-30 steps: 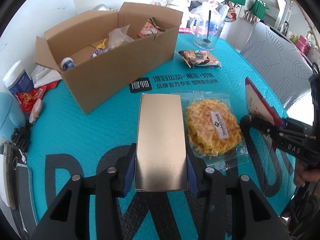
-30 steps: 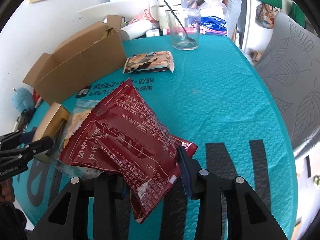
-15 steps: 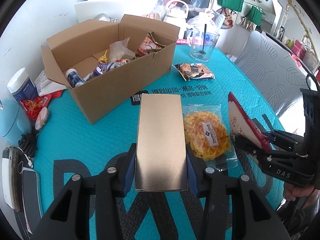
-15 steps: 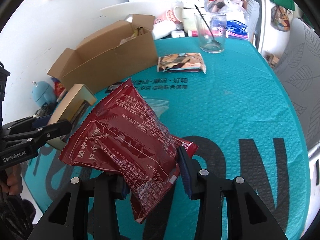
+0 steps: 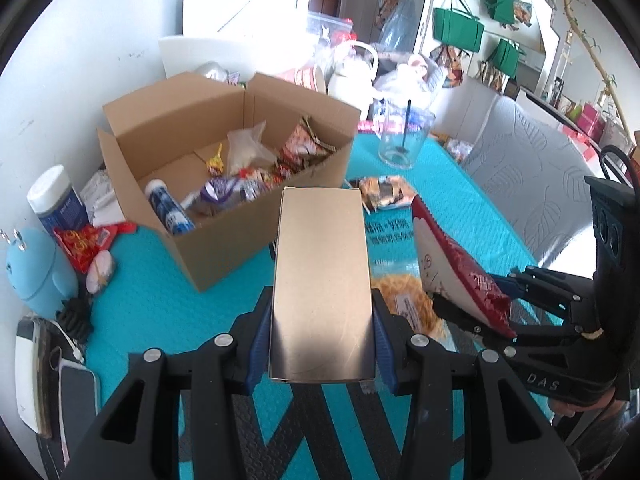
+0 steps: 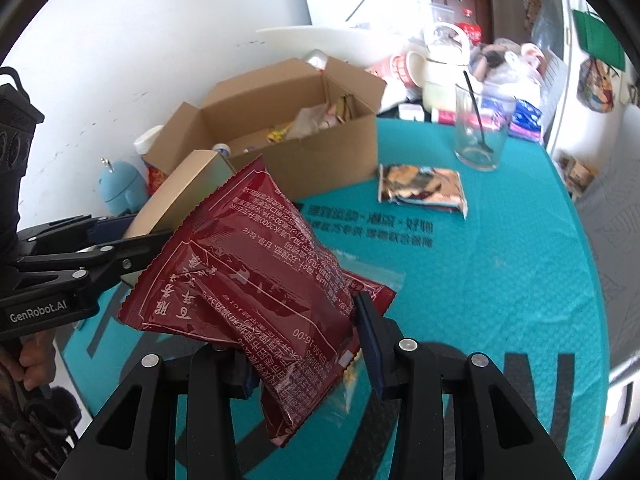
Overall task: Organize snacks
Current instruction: 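Lift the gold box and red bag and carry both over the box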
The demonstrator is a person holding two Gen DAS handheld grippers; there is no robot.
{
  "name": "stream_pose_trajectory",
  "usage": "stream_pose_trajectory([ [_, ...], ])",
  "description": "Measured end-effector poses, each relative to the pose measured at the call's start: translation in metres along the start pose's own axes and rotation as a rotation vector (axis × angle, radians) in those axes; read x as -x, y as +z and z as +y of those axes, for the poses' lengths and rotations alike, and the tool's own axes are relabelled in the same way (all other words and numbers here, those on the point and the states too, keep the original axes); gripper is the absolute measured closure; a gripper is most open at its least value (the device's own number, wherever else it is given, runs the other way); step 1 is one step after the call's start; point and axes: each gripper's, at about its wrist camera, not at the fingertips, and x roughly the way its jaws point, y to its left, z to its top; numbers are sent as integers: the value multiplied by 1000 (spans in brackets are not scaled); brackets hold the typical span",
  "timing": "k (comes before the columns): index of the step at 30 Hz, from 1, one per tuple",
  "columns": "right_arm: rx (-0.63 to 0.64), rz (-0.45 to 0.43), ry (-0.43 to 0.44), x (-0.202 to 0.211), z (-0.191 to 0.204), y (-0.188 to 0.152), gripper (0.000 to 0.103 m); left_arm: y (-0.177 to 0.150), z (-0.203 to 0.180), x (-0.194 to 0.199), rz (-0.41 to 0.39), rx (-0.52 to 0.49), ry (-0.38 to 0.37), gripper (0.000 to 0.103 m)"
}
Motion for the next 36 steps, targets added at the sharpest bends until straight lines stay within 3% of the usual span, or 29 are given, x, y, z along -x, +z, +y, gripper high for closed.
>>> stream_pose_trajectory([
  [20, 73, -158, -14, 13, 15, 93, 63, 85, 14, 15, -216, -11, -48, 59],
  [36, 142, -245, 27, -25, 13, 185, 63, 166, 57, -8, -330, 28, 34, 59],
])
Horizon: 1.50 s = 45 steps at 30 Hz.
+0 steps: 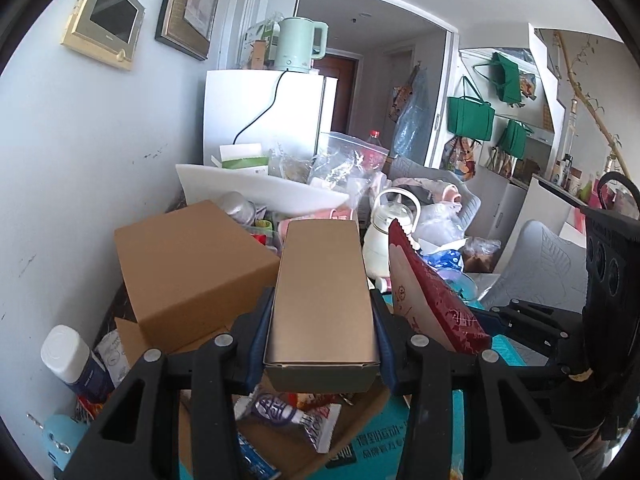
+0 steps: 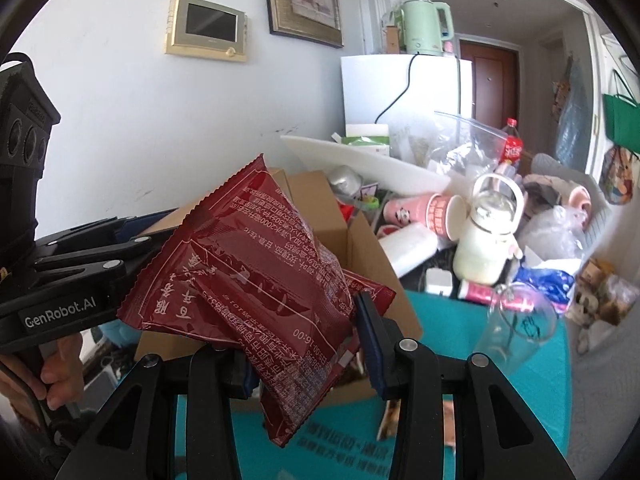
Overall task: Organize snacks
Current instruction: 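Lift the gold box and red bag and carry both over the box, then open both tools to drop the gold box and red bag into the box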
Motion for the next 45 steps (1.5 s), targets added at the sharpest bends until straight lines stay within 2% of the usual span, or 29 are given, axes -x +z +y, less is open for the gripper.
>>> stream_pose_trajectory([
  [10, 3, 15, 67, -50, -12, 29, 63, 15, 23, -34, -2, 32, 59, 59],
  [16, -22, 50, 80, -80, -16, 29, 63, 9, 36, -62, 50, 45, 56, 59],
  [19, -55, 81, 126, -97, -23, 25, 63, 6, 39, -73, 69, 35, 77, 59],
  [31, -50, 180, 42, -125, -32, 10, 63, -11, 41, -112, 178, 18, 116, 59],
  [35, -54, 208, 9, -132, -36, 5, 62, -18, 40, -125, 235, 20, 100, 59],
  [41, -56, 240, 10, -140, -42, -2, 60, -29, 41, -143, 315, 9, 142, 59],
  [45, -26, 251, -7, -141, -35, -3, 60, -34, 43, -150, 361, 16, 139, 59],
])
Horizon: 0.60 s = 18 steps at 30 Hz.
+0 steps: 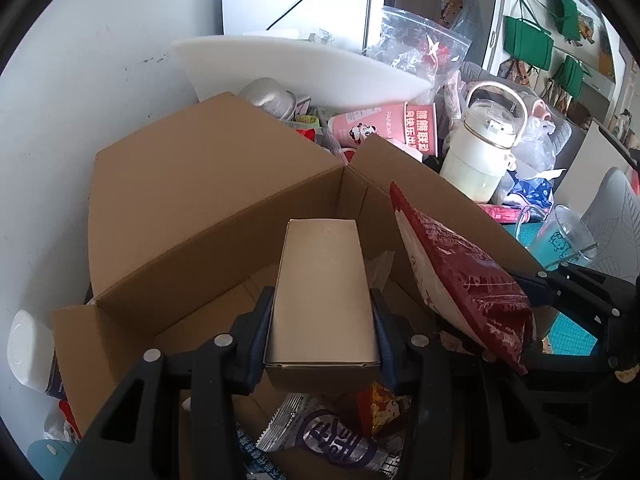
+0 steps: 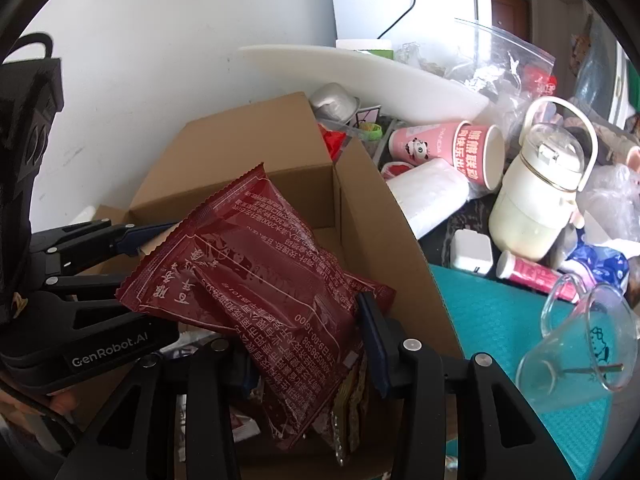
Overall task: Organize snacks
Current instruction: 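Open both tools to drop the gold box and red bag into the box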
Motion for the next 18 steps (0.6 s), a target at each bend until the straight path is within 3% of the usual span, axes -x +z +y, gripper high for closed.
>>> stream_pose_trajectory([
  [7, 8, 19, 9, 0, 3, -1, 51, 0, 7, -2, 51, 35, 19, 59],
  [18, 15, 55, -15, 0, 6, -2, 41, 3, 16, 15, 7, 35, 84, 57],
])
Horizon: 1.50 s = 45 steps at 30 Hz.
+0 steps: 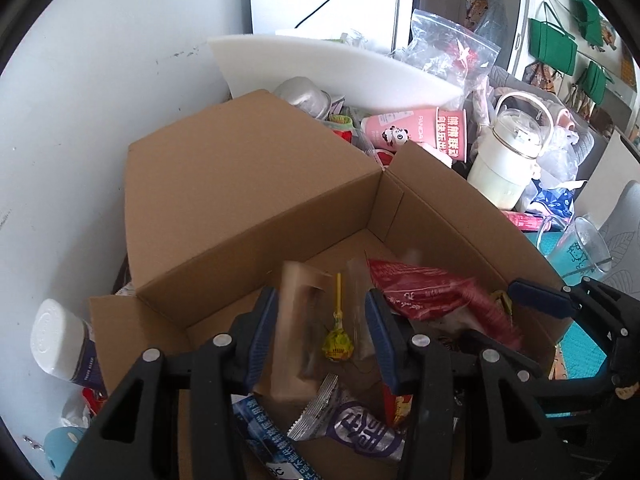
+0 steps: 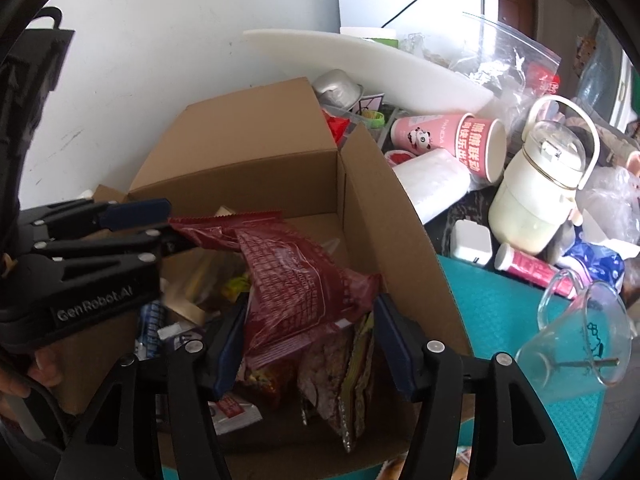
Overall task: Organize snacks
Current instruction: 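Open both tools to drop the gold box and red bag into the box, then move both open tools back toward the remaining snacks on the table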
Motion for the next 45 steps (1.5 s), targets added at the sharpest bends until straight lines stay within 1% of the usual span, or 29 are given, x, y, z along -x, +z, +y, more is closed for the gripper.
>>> stream_pose_trajectory([
  [2, -8, 4, 2, 0, -1, 0, 41, 1, 2, 5, -16, 5, -12, 46],
  [3, -12, 6, 4, 0, -1, 0, 41, 1, 3, 8, -25, 12, -18, 44],
  [5, -18, 6, 8, 1, -2, 0, 41, 1, 2, 13, -41, 7, -19, 43],
  [9, -16, -11, -12, 10, 0, 0, 41, 2, 0, 21, -58, -1, -10, 43],
  [15, -4, -58, -29, 31, 4, 1, 41, 3, -2, 48, -131, -15, -13, 43],
  [18, -2, -85, -32, 43, 7, 0, 41, 3, -4, 64, -159, -23, -27, 43],
  [22, -1, -134, -51, 65, 9, -1, 41, 0, -8, 89, -220, -33, -39, 43],
  [28, -4, -246, -97, 111, 14, -4, 41, -8, -18, 123, -283, -66, -84, 43],
  [30, -8, -275, -104, 125, 16, -9, 41, -12, -23, 134, -301, -80, -94, 39],
  [32, -11, -288, -112, 138, 18, -15, 41, -17, -28, 148, -329, -95, -106, 30],
  [35, -8, -294, -140, 154, 19, -26, 38, -25, -37, 168, -361, -126, -127, 29],
  [40, -49, -293, -200, 180, 16, -50, 37, -41, -50, 191, -369, -143, -181, 28],
  [42, -71, -298, -201, 191, 15, -61, 35, -48, -55, 195, -356, -159, -205, 28],
  [44, -96, -300, -193, 201, 14, -72, 30, -58, -63, 199, -337, -174, -246, 28],
  [45, -106, -301, -199, 206, 14, -78, 30, -62, -66, 200, -326, -180, -262, 28],
])
